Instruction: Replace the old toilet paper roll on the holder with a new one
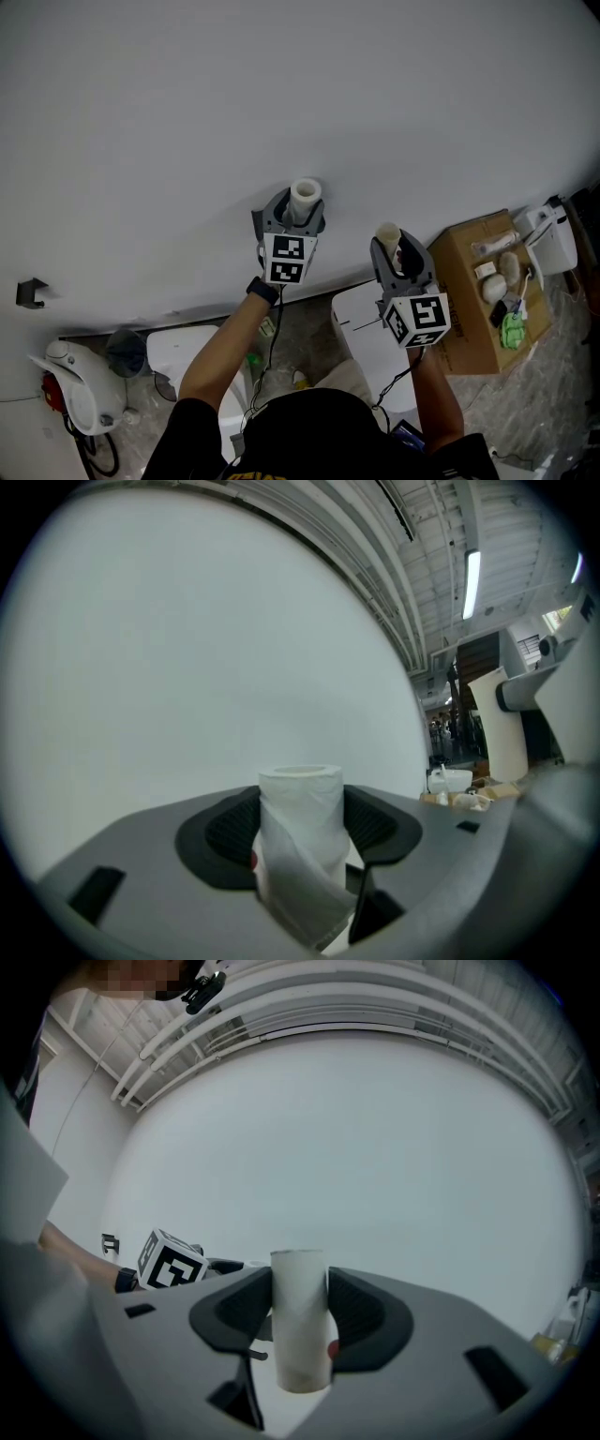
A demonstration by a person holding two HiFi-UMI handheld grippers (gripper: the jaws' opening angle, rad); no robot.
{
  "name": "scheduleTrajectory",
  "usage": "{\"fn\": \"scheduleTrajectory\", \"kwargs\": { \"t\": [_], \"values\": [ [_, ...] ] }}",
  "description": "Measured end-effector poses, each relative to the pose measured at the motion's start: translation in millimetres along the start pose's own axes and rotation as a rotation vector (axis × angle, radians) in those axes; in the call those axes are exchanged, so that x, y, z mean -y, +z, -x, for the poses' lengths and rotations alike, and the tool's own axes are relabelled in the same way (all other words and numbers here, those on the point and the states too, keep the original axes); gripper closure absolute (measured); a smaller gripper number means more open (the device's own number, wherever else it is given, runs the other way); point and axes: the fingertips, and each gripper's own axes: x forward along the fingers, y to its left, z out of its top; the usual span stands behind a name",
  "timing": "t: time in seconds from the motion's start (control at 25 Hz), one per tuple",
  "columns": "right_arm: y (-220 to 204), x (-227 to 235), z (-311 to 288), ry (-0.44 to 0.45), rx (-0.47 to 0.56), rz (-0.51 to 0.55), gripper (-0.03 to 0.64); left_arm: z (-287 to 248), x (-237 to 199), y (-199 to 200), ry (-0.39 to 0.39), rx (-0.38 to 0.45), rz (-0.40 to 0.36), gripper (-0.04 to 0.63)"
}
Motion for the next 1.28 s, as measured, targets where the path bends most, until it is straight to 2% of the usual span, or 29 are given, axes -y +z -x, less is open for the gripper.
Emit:
{"fn": "scheduleTrajectory", "kwargs": {
  "t": [0.48, 0.76, 0.92, 1.28],
  "values": [
    [-3, 19, 14, -0.042, -0.004, -0.004, 0.431, -12, 49, 21, -0.091, 0.042, -0.048, 0.313],
    [-7, 27, 19, -0.064, -0.009, -0.007, 0.431, -13, 77, 20, -0.155, 0.070, -0.111, 0.313],
    [-8, 35, 25, -0.081, -0.007, -0.014, 0.431, -13, 95, 15, -0.164, 0.063, -0.228, 0.314],
    [-11, 47, 30, -0.115, -0.006, -0.037, 0.431, -9, 133, 0, -0.178, 0.048, -0.597, 0.314]
  ]
}}
